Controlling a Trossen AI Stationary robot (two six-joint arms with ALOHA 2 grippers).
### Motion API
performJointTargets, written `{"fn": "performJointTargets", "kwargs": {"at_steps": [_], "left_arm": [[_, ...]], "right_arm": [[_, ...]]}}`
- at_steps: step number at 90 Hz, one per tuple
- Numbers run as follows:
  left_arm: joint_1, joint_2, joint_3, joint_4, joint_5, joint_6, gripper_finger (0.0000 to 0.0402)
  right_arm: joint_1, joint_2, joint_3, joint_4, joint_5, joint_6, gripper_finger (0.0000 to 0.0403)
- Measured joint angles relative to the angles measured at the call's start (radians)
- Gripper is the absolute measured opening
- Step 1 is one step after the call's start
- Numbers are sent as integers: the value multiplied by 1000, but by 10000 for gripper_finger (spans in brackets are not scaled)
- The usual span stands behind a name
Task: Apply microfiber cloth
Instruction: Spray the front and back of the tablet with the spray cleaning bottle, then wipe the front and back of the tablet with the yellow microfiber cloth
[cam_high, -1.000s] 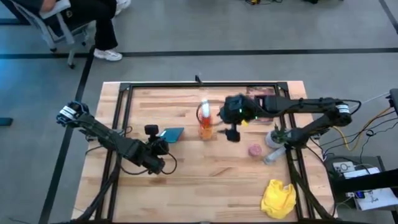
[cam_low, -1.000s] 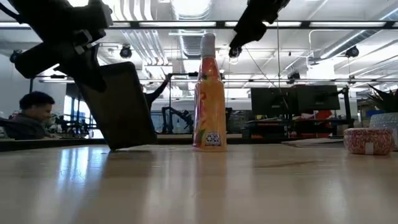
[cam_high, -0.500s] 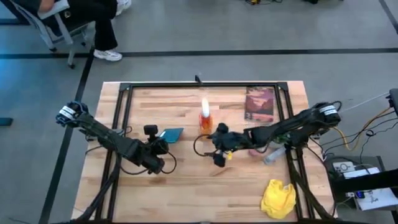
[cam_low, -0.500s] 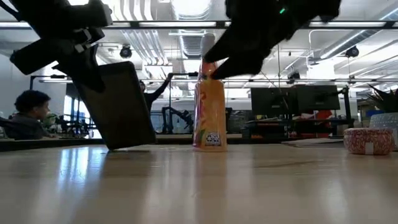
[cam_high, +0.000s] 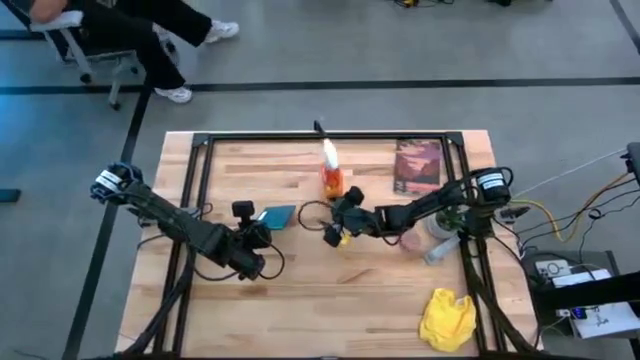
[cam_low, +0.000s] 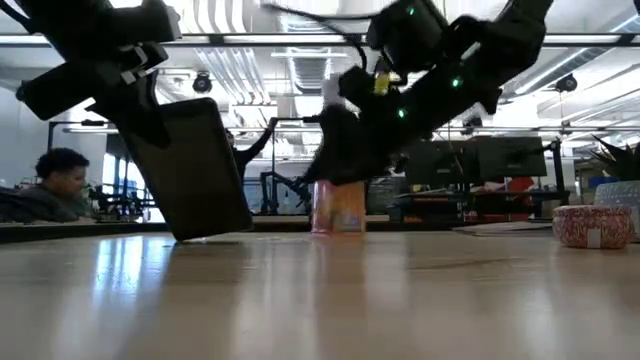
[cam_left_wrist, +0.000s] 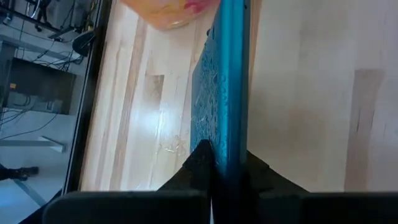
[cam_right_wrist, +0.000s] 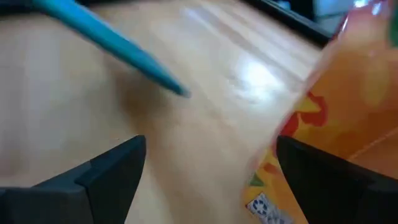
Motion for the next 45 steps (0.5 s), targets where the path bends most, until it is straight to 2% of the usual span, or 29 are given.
{"fn": "performJointTargets", "kwargs": {"at_steps": [9,21,30,45], "left_arm": [[0,0,0,3,0,0,9],[0,0,0,7,0,0,9],[0,0,0,7,0,0,9],[0,0,0,8,0,4,9]], "right_arm": [[-46,-10,-5,-63,51,-42,343],[-100,-11,-5,-153,62,-70,343],[-99,-31,-5,-224,7,-74,343],[-17,-136,-3,-395,-135,-70,343]]}}
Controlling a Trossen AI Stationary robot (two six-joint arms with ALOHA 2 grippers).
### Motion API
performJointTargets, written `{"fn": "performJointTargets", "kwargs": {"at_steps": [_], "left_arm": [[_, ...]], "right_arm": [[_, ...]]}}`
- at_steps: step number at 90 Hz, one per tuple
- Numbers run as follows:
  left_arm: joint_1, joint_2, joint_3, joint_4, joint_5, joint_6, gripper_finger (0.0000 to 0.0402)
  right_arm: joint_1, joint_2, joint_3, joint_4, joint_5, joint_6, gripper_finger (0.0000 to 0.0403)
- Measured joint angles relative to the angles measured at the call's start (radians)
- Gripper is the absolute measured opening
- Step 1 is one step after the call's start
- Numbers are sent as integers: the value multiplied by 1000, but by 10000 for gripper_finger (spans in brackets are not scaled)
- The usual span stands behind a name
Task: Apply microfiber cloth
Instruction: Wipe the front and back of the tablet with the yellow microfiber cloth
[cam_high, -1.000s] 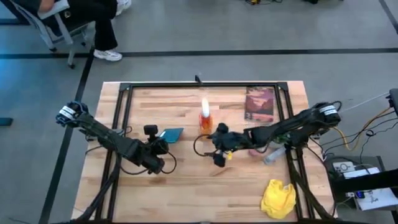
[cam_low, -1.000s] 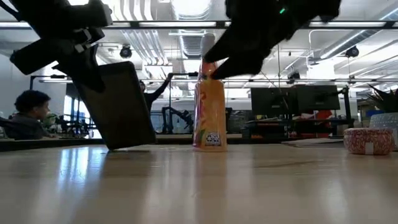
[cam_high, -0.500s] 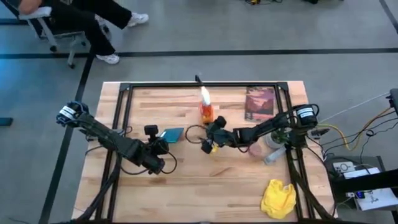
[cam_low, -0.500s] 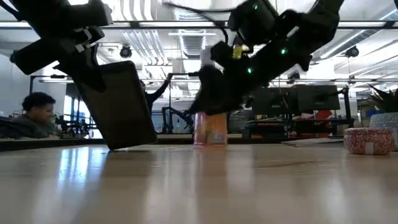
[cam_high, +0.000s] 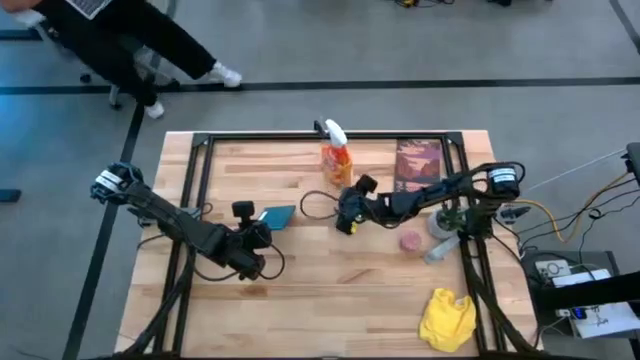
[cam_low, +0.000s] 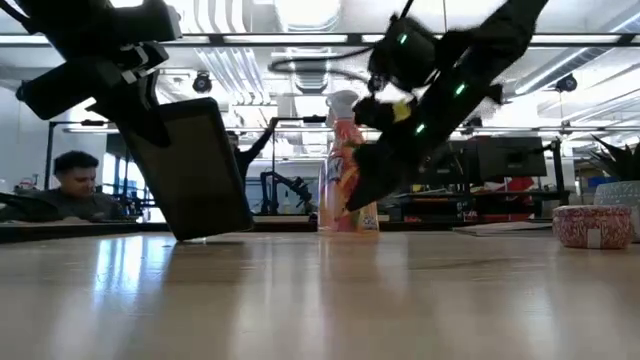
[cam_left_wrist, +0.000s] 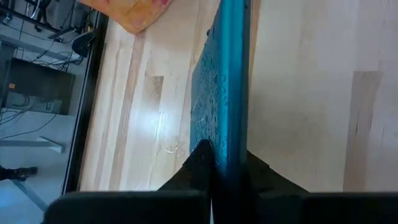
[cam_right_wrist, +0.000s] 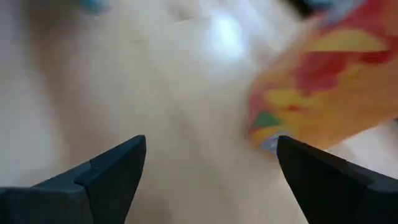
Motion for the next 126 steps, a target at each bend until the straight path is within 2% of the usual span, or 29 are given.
{"fn": "performJointTargets", "kwargs": {"at_steps": [15,31,59,70,90,104,126], "left_arm": [[0,0,0,3,-5,15,9],[0,0,0,7,-14,1,9],[0,-1,0,24,-30,-95,9],[0,-1,0,32,-50,-133,9],[0,1,0,52,-61,-164,9],[-1,2,0,51,-63,-163,9],[-1,4,0,51,-65,-157,9]], "right_arm": [[112,-147,1,-187,-169,80,343],[209,-263,1,-311,-341,299,343],[427,-281,1,-356,-627,737,343],[496,-277,1,-394,-685,931,343],[611,-276,1,-636,-811,1229,343],[689,-276,1,-772,-869,1348,343],[809,-276,-2,-796,-905,1498,343]]}}
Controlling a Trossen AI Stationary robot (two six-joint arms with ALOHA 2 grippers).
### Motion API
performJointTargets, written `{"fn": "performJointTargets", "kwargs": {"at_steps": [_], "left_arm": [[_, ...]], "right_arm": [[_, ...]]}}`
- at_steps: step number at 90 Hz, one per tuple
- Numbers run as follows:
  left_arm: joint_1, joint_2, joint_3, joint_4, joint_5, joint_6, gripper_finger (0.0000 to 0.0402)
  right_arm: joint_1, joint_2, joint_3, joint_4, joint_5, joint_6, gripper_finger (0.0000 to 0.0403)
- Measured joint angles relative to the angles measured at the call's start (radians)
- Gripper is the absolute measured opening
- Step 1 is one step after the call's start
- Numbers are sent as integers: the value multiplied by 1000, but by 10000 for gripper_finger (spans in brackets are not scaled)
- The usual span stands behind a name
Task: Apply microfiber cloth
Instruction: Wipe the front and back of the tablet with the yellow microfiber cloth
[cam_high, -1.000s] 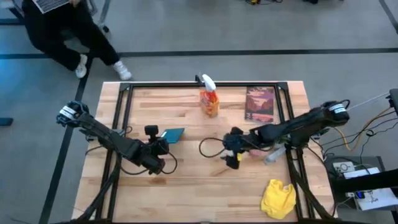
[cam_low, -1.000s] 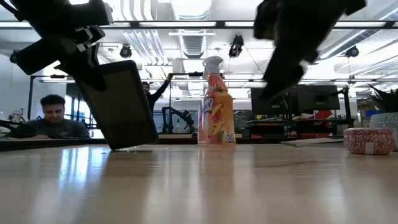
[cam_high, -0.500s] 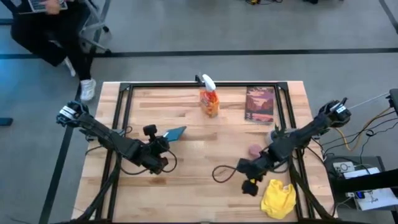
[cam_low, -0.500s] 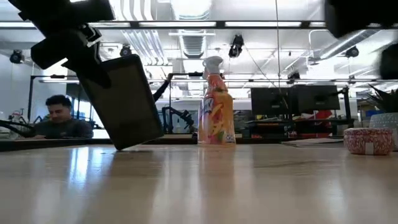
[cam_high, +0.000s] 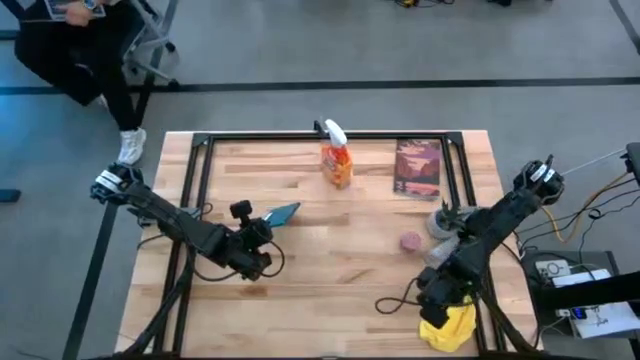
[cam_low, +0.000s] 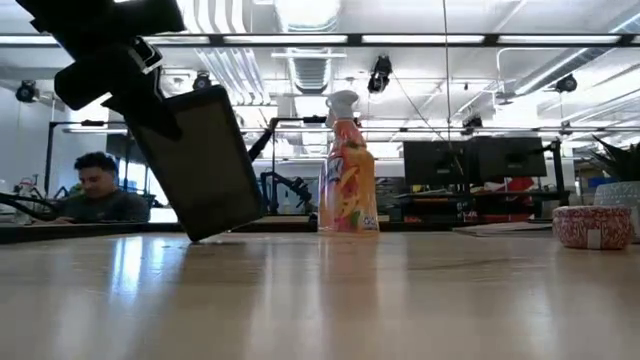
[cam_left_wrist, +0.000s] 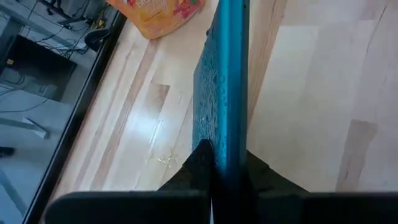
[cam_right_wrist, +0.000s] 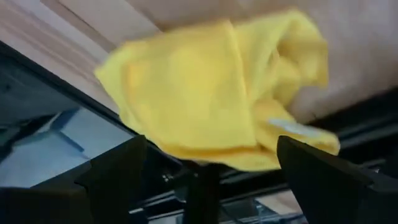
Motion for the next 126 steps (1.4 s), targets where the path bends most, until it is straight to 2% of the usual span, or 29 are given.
{"fn": "performJointTargets", "kwargs": {"at_steps": [22,39,49,62,72,84,104,112,126], "left_arm": [[1,0,0,0,-1,1,9],[1,1,0,4,-1,2,10],[1,0,0,8,-2,3,10],[1,1,0,12,-5,3,10],[1,1,0,15,-6,3,10],[1,1,0,22,-7,3,10],[1,1,0,28,-7,3,10],[1,2,0,31,-9,7,10],[1,3,-1,34,-35,12,10]], "right_arm": [[88,15,-15,2,1,139,343],[91,100,-17,29,-20,97,343],[81,171,-17,129,-25,37,343],[27,263,-17,263,-41,-43,324],[-52,304,-5,312,-82,-123,294],[-168,318,20,316,-78,-234,259],[-349,323,122,318,62,-464,200],[-405,322,196,322,190,-615,175],[-472,323,307,319,478,-902,129]]}}
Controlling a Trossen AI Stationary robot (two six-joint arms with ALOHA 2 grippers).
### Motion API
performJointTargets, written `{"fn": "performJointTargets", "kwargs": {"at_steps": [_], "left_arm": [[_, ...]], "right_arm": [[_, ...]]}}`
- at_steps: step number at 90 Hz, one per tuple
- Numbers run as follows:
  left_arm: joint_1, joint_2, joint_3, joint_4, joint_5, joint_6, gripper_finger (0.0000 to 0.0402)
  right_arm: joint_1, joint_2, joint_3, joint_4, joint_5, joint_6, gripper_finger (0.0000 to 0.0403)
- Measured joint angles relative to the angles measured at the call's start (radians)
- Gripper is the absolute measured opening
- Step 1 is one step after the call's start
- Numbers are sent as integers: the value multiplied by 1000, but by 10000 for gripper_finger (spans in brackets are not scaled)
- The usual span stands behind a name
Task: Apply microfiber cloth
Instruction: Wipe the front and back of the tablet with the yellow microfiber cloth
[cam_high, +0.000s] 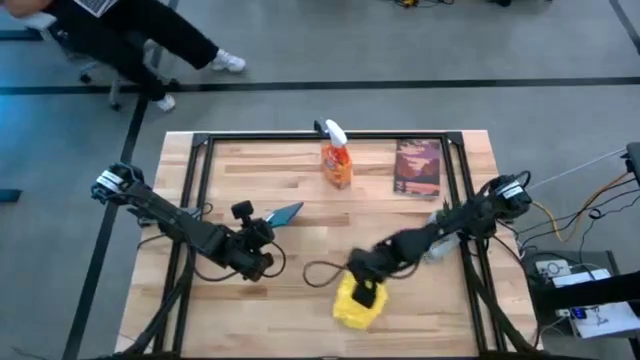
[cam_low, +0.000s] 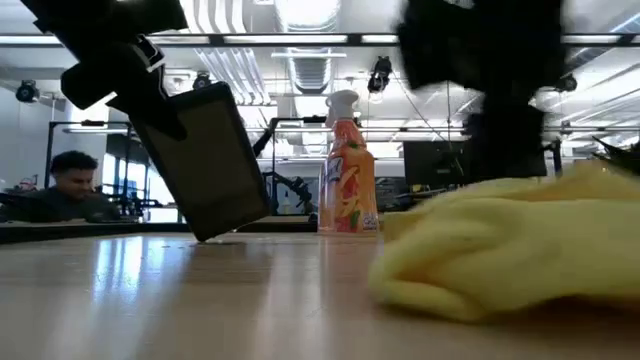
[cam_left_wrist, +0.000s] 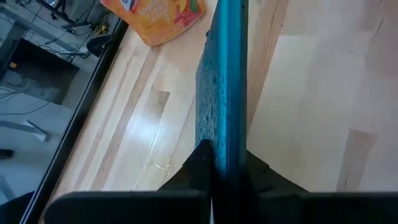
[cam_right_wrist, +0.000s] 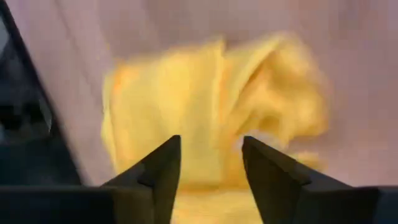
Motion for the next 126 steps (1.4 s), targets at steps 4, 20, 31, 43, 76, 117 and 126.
{"fn": "performJointTargets", "kwargs": {"at_steps": [4,20,31,43,76,117,126], "left_arm": [[0,0,0,0,-8,3,10],[0,0,-1,1,-38,2,10],[0,0,-1,6,-46,3,10],[-1,0,-1,36,-87,6,9],[-6,-14,-1,57,-98,40,7],[-33,-173,20,-31,60,120,7],[-35,-229,20,-132,128,65,7]], "right_arm": [[-12,0,23,-3,75,-73,114],[-6,0,90,-10,151,-265,54],[41,0,81,-36,34,-256,15],[104,0,19,-45,-43,-246,5],[131,1,-200,267,31,-264,1],[-52,342,-8,602,273,-636,0],[-100,422,108,599,403,-748,0]]}}
